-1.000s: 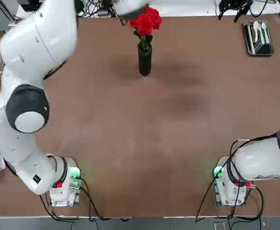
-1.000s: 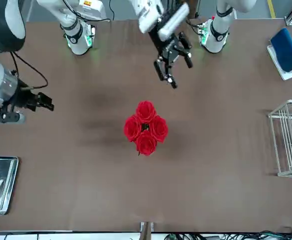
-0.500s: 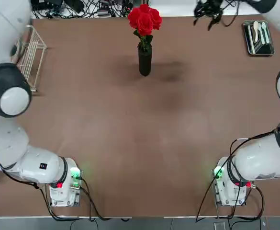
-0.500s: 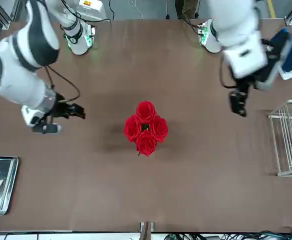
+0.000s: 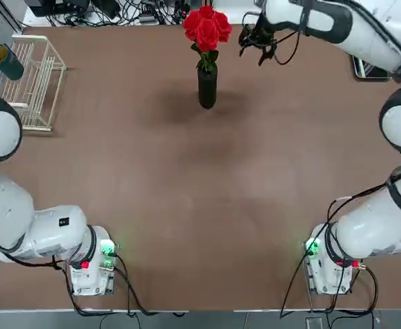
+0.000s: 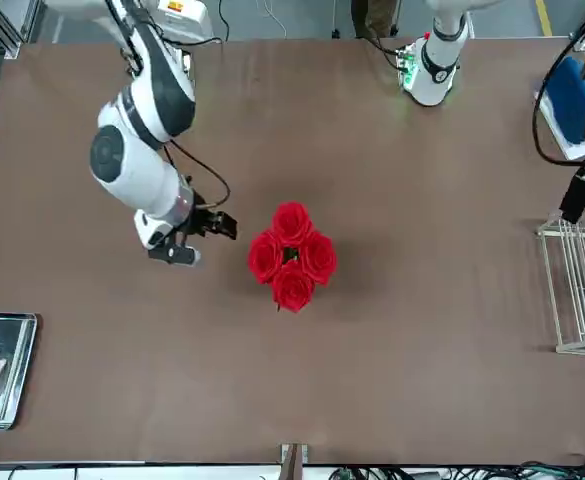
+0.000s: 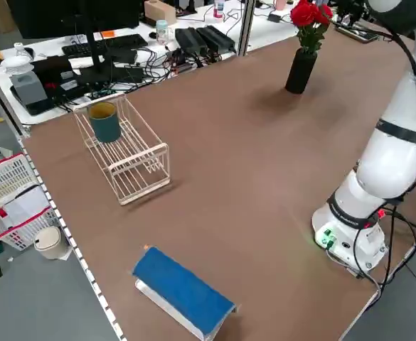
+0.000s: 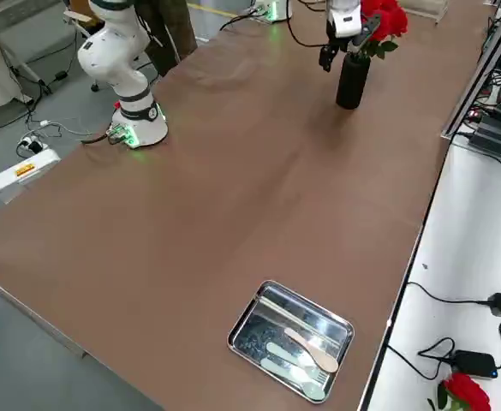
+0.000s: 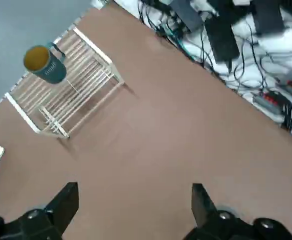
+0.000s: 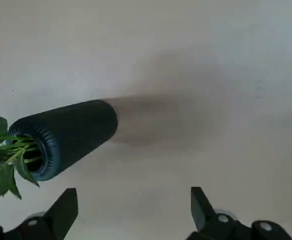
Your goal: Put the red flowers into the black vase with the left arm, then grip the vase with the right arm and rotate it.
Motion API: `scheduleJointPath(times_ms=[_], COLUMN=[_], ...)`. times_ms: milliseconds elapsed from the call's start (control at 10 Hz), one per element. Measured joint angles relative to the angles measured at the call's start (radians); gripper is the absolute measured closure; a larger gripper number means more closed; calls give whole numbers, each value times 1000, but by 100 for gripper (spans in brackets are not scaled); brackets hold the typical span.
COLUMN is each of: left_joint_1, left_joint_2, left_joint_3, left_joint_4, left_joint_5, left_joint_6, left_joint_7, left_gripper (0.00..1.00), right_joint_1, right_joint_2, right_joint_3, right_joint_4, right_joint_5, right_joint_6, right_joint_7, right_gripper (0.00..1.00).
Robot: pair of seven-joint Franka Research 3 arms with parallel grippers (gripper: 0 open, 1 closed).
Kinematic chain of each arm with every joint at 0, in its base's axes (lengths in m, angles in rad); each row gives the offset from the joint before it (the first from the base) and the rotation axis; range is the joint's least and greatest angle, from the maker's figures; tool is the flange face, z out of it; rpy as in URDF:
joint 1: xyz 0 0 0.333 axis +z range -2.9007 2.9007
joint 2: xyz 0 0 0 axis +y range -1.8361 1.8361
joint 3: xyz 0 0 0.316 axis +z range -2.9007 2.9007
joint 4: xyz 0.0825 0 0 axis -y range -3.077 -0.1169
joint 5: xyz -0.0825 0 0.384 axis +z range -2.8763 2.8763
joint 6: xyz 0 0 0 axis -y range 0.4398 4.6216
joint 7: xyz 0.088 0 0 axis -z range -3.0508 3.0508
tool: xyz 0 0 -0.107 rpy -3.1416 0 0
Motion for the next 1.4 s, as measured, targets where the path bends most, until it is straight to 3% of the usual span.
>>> scheduleJointPath(times_ms=[200, 400, 500, 800, 900, 1200, 1400], left_joint_1=[73, 90, 57, -174, -196, -205, -264], left_joint_2=[-4, -3, -4, -13, -15, -35, -83], left_joint_3=[1, 20, 58, 309, 351, 370, 370], left_joint_4=[-6, -19, -28, -56, -59, -97, -226], left_joint_5=[-124, -178, -201, -285, -322, -346, -346], left_joint_6=[-50, -88, -114, -149, -149, -85, 14], left_joint_7=[201, 351, 431, 621, 644, 663, 659], left_gripper=[0, 0, 0, 0, 0, 0, 0], right_joint_1=[32, 70, 84, 115, 121, 136, 141], right_joint_2=[52, 86, 97, 129, 136, 161, 180], right_joint_3=[2, 3, 4, 4, 4, 5, 8], right_joint_4=[0, 0, 0, 0, 1, 5, 8], right_joint_5=[0, 0, 0, 0, 0, 1, 1], right_joint_6=[80, 143, 166, 239, 249, 306, 358], right_joint_7=[17, 61, 74, 98, 101, 103, 108], right_gripper=[0, 0, 0, 0, 0, 0, 0])
